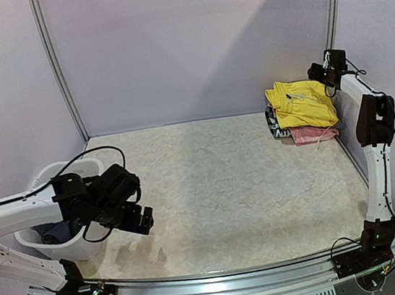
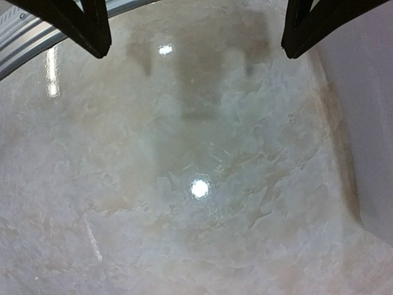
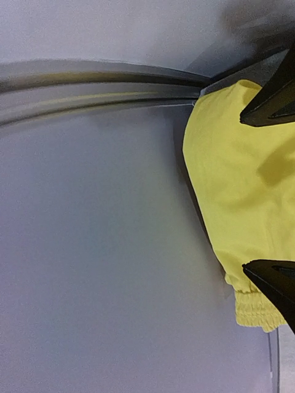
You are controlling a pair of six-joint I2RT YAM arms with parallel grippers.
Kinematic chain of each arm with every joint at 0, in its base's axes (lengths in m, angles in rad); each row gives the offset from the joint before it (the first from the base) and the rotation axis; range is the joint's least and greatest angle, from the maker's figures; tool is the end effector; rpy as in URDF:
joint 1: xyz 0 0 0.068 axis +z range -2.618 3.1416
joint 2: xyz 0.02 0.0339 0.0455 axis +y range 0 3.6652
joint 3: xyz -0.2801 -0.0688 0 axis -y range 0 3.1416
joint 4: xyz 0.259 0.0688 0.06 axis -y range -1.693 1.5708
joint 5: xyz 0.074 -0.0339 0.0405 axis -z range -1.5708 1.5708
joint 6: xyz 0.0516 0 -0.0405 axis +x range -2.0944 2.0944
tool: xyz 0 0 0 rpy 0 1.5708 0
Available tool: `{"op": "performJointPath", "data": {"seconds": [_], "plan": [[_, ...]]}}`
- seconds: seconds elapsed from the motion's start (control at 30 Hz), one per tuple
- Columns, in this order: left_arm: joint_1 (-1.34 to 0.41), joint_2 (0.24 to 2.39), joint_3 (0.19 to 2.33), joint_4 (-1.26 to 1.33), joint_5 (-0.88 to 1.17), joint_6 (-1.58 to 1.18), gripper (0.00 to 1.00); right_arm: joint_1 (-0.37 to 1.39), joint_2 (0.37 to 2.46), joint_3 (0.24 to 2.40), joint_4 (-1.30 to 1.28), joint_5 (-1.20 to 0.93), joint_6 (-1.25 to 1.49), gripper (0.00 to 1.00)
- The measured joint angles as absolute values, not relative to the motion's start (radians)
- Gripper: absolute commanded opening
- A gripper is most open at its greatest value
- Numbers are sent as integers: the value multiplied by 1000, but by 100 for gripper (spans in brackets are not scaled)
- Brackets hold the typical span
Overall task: Fold and stack the mixed laundry pile
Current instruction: Smooth out the square-folded shorts at the corner of the board.
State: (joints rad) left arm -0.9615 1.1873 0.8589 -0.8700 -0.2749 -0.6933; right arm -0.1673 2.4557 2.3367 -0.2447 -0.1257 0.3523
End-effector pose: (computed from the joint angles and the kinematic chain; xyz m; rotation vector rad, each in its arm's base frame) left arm 0.1401 -0.1763 0.2313 0.2899 2.6729 -0.1211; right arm 0.6105 -0.0965 0.2752 0.4165 1.8940 0.2448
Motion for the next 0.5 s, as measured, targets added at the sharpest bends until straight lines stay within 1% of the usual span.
{"op": "performJointPath", "data": {"seconds": [0.23,0.5], "plan": [[-962,1158,849,-903,-278,-736,100,-227,2614,2430,-175,-201,473,74],[-962,1215,853,-904,-277,-750,100,-237,2684,2475,-100,-230,548,75]]}}
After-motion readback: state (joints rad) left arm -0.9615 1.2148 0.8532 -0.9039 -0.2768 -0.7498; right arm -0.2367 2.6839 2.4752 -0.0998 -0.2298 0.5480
